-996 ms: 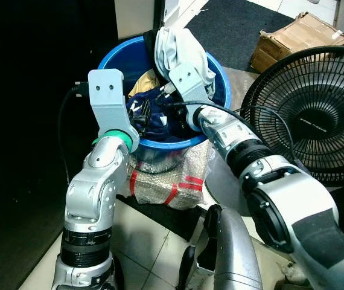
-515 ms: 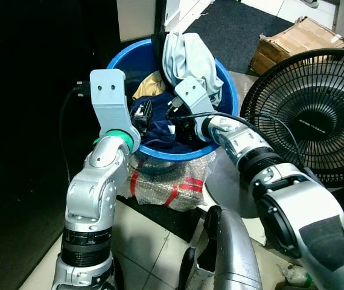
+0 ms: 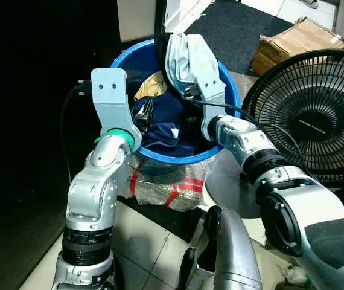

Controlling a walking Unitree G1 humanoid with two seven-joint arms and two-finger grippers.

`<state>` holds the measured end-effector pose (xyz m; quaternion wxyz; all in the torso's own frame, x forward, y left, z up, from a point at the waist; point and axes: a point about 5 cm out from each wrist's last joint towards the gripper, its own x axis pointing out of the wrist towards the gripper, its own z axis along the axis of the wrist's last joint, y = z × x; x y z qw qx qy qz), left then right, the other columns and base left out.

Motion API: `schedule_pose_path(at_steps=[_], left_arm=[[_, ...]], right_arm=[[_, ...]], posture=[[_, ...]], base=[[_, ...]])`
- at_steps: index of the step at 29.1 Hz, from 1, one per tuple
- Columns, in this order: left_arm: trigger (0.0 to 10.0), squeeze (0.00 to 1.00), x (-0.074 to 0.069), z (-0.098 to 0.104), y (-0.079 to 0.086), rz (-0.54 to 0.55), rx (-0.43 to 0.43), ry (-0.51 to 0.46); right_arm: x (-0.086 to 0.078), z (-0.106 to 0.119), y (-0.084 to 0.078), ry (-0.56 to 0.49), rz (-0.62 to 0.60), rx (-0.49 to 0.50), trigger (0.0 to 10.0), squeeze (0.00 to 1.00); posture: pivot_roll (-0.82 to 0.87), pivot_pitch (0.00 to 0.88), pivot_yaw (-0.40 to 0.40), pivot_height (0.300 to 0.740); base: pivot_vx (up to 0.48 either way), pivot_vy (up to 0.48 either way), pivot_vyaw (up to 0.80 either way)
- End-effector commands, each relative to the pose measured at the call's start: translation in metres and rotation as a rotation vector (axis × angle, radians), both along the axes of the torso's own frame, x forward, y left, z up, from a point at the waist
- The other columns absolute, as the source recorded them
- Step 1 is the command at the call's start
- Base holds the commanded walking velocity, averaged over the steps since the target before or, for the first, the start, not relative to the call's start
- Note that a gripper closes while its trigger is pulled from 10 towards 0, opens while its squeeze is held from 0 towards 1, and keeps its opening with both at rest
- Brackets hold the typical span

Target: Clothes washing

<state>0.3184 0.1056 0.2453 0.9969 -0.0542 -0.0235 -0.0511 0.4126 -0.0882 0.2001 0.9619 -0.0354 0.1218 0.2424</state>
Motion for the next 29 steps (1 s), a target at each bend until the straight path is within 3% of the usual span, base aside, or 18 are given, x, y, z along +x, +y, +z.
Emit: schedule_pose_path(at_steps=[1,6,12,14,17,19,22,25,29], left_arm=[[10.0,0.00,0.002,-0.025,0.013,0.066,0.004,0.115],[10.0,0.00,0.003,-0.026,0.014,0.068,0.002,0.117],[10.0,0.00,0.003,-0.027,0.014,0.070,-0.002,0.119],[10.0,0.00,0.003,-0.027,0.014,0.070,-0.002,0.120],[10.0,0.00,0.004,-0.027,0.014,0.070,-0.002,0.120],[10.0,0.00,0.004,-0.027,0.015,0.070,-0.002,0.120],[10.0,0.00,0.005,-0.028,0.015,0.069,-0.002,0.120],[10.0,0.00,0.006,-0.028,0.014,0.067,-0.001,0.120],[10.0,0.00,0.006,-0.029,0.014,0.067,-0.001,0.120]], right_arm=[[-0.013,-0.048,-0.008,0.177,-0.033,0.018,0.0,0.00],[-0.011,-0.039,-0.004,0.153,-0.033,0.087,0.0,0.00],[-0.005,-0.017,0.000,0.082,-0.020,0.243,0.0,0.00],[-0.002,0.003,0.002,-0.005,0.035,0.325,0.0,0.00],[-0.001,0.013,0.002,-0.049,0.063,0.361,0.0,0.00],[0.000,0.054,0.001,-0.229,0.154,0.498,0.0,0.00],[-0.001,0.068,0.000,-0.288,0.180,0.549,0.0,0.00],[-0.005,0.101,-0.003,-0.410,0.232,0.650,0.0,0.00],[-0.008,0.114,-0.004,-0.455,0.255,0.679,0.0,0.00]], posture=[[0.15,0.312,-0.080,0.439],[0.15,0.309,-0.081,0.439],[0.15,0.307,-0.080,0.439],[0.15,0.306,-0.078,0.439],[0.15,0.306,-0.078,0.439],[0.15,0.299,-0.076,0.439],[0.15,0.298,-0.076,0.439],[0.15,0.290,-0.076,0.439],[0.15,0.286,-0.076,0.439]], base=[[0.000,0.000,0.00],[0.000,0.000,0.00],[0.000,0.000,0.00],[0.000,0.000,0.00],[0.000,0.000,0.00],[0.000,0.000,0.00],[0.000,0.000,0.00],[0.000,0.000,0.00],[0.000,0.000,0.00]])
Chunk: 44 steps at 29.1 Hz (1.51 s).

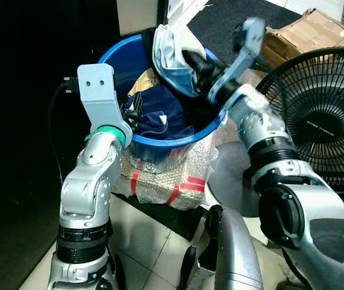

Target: Clothes washing

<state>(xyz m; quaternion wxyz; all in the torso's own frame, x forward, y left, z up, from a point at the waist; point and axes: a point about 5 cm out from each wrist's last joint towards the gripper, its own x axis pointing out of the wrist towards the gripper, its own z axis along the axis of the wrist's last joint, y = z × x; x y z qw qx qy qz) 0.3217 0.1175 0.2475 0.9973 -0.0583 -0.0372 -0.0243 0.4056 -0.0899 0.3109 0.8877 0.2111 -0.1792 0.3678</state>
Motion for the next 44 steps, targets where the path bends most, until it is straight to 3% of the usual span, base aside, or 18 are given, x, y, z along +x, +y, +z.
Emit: schedule_pose_path(at_steps=[1,3,4,5,6,7,9,10,11,12,15,22,31,44], left_arm=[[10.0,0.00,0.003,-0.031,0.002,0.012,0.006,0.144],[10.0,0.00,0.003,-0.031,0.002,0.012,0.007,0.143],[10.0,0.00,0.004,-0.031,0.002,0.013,0.007,0.142],[10.0,0.00,0.004,-0.031,0.002,0.014,0.007,0.141],[10.0,0.00,0.004,-0.031,0.002,0.014,0.006,0.141],[10.0,0.00,0.004,-0.031,0.002,0.014,0.006,0.141],[10.0,0.00,0.004,-0.031,0.002,0.014,0.006,0.140],[10.0,0.00,0.004,-0.031,0.002,0.013,0.004,0.142],[10.0,0.00,0.004,-0.031,0.002,0.013,0.004,0.142],[10.0,0.00,0.004,-0.031,0.002,0.012,0.003,0.143],[10.0,0.00,0.004,-0.031,0.000,0.011,0.001,0.142],[10.0,0.00,0.001,-0.031,0.000,0.018,-0.007,0.147],[10.0,0.00,-0.002,-0.031,-0.002,0.019,-0.027,0.158],[10.0,0.00,-0.008,-0.029,-0.004,0.023,-0.033,0.164]], right_arm=[[-0.002,0.007,-0.002,-0.025,0.014,0.022,0.0,0.00],[-0.003,0.012,-0.002,-0.050,0.025,0.026,0.0,0.00],[-0.002,0.012,0.001,-0.043,0.012,-0.019,4.0,0.00],[-0.001,0.008,0.002,-0.023,-0.006,-0.054,4.0,0.00],[0.002,0.000,0.002,0.008,-0.049,-0.118,10.0,0.00],[0.006,-0.015,0.002,0.065,-0.121,-0.215,10.0,0.00],[0.007,-0.018,0.002,0.076,-0.136,-0.235,10.0,0.00],[0.010,-0.026,0.003,0.109,-0.182,-0.297,10.0,0.44],[0.011,-0.032,0.004,0.128,-0.212,-0.340,10.0,0.44],[0.013,-0.038,0.006,0.155,-0.252,-0.393,10.0,1.00],[0.016,-0.045,0.012,0.225,-0.328,-0.454,10.0,1.00],[0.016,-0.049,0.025,0.301,-0.379,-0.461,10.0,1.00],[0.017,-0.062,0.023,0.386,-0.427,-0.483,10.0,1.00],[0.015,-0.076,0.028,0.414,-0.480,-0.553,10.0,1.00]], posture=[[0.15,0.286,-0.076,0.439],[0.15,0.283,-0.076,0.439],[0.14,0.282,-0.076,0.439],[0.14,0.282,-0.076,0.439],[0.14,0.283,-0.076,0.439],[0.14,0.283,-0.076,0.439],[0.14,0.283,-0.076,0.439],[0.14,0.286,-0.075,0.439],[0.14,0.286,-0.075,0.439],[0.14,0.288,-0.076,0.439],[0.15,0.292,-0.079,0.439],[0.17,0.310,-0.091,0.439],[0.18,0.333,-0.100,0.439],[0.22,0.359,-0.113,0.439]], base=[[0.000,0.000,0.00],[0.000,0.000,0.00],[0.000,0.000,0.00],[0.000,0.000,0.00],[0.000,0.000,0.00],[0.000,0.000,0.00],[0.000,0.000,0.00],[0.000,0.000,0.00],[0.000,0.000,0.00],[0.000,0.000,0.00],[0.000,0.000,0.00],[0.000,0.000,0.00],[0.000,0.000,0.00],[0.000,0.000,0.00]])
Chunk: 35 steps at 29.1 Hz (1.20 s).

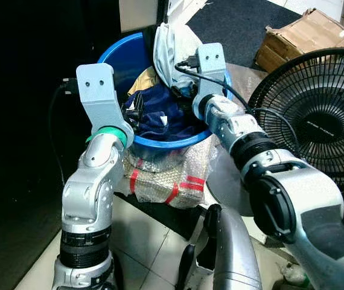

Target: Clothes washing

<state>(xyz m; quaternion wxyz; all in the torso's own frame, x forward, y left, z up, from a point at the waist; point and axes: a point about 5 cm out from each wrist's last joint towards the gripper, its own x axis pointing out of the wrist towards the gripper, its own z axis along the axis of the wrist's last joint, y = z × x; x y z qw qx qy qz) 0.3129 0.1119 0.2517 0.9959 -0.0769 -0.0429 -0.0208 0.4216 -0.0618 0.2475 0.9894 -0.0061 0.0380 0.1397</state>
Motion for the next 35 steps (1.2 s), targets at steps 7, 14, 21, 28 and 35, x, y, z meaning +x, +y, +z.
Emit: schedule_pose_path(at_steps=[7,14,21,28,35], left_arm=[[10.0,0.00,-0.004,-0.034,0.000,0.016,-0.005,0.181],[10.0,0.00,-0.007,-0.034,-0.001,0.017,-0.010,0.187],[10.0,0.00,-0.008,-0.033,-0.001,0.019,-0.013,0.191],[10.0,0.00,-0.007,-0.034,0.000,0.019,-0.013,0.194],[10.0,0.00,-0.005,-0.034,0.000,0.019,-0.010,0.193]], right_arm=[[-0.002,-0.006,0.005,-0.031,0.004,-0.011,0.8,0.00],[-0.001,0.004,0.004,-0.119,-0.031,0.018,0.0,0.00],[-0.001,0.007,-0.001,-0.155,-0.052,0.066,0.0,0.00],[-0.001,0.012,-0.008,-0.205,-0.051,0.149,0.0,0.00],[0.000,0.009,-0.016,-0.194,-0.071,0.201,0.0,0.00]], posture=[[0.23,0.368,-0.118,0.439],[0.24,0.371,-0.118,0.439],[0.24,0.369,-0.119,0.439],[0.23,0.364,-0.115,0.439],[0.22,0.351,-0.112,0.439]], base=[[0.000,0.000,0.00],[0.000,0.000,0.00],[0.000,0.000,0.00],[0.000,0.000,0.00],[0.000,0.000,0.00]])
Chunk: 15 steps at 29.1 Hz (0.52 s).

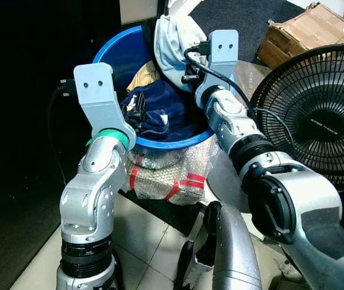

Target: Clothes washing

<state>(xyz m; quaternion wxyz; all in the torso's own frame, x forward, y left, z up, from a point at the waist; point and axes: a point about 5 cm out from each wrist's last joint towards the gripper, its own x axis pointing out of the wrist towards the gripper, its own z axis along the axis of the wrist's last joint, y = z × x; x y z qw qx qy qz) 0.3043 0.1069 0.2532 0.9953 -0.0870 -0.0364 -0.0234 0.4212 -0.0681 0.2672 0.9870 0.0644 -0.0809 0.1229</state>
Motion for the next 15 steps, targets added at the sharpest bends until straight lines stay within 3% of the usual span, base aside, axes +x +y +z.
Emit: schedule_pose_path(at_steps=[1,6,8,11,12,13,15], left_arm=[[10.0,0.00,0.003,-0.036,0.005,0.025,0.010,0.181],[10.0,0.00,0.007,-0.038,0.008,0.032,0.021,0.166],[10.0,0.00,0.008,-0.033,0.012,0.039,0.036,0.113],[10.0,0.00,0.008,-0.030,0.014,0.038,0.047,0.086],[10.0,0.00,0.009,-0.027,0.017,0.037,0.049,0.061],[10.0,0.00,0.009,-0.027,0.017,0.037,0.049,0.061],[10.0,0.00,0.010,-0.022,0.022,0.035,0.052,0.033]], right_arm=[[0.000,-0.011,-0.009,0.024,-0.029,0.033,0.0,0.00],[0.001,-0.001,-0.019,-0.032,-0.036,0.087,0.0,0.00],[0.001,0.015,-0.029,-0.130,-0.040,0.099,0.0,0.00],[-0.001,0.025,-0.035,-0.194,-0.039,0.098,0.0,0.00],[-0.003,0.035,-0.042,-0.270,-0.043,0.093,0.0,0.00],[-0.003,0.035,-0.042,-0.270,-0.043,0.093,0.0,0.00],[-0.009,0.050,-0.055,-0.384,-0.057,0.077,0.0,0.00]], posture=[[0.22,0.351,-0.112,0.439],[0.21,0.292,-0.105,0.439],[0.20,0.261,-0.101,0.439],[0.19,0.239,-0.094,0.439],[0.17,0.213,-0.088,0.439],[0.17,0.213,-0.088,0.439],[0.16,0.182,-0.080,0.439]], base=[[0.000,0.000,0.00],[0.000,0.000,0.00],[0.000,0.000,0.00],[0.000,0.000,0.00],[0.000,0.000,0.00],[0.000,0.000,0.00],[0.000,0.000,0.00]])
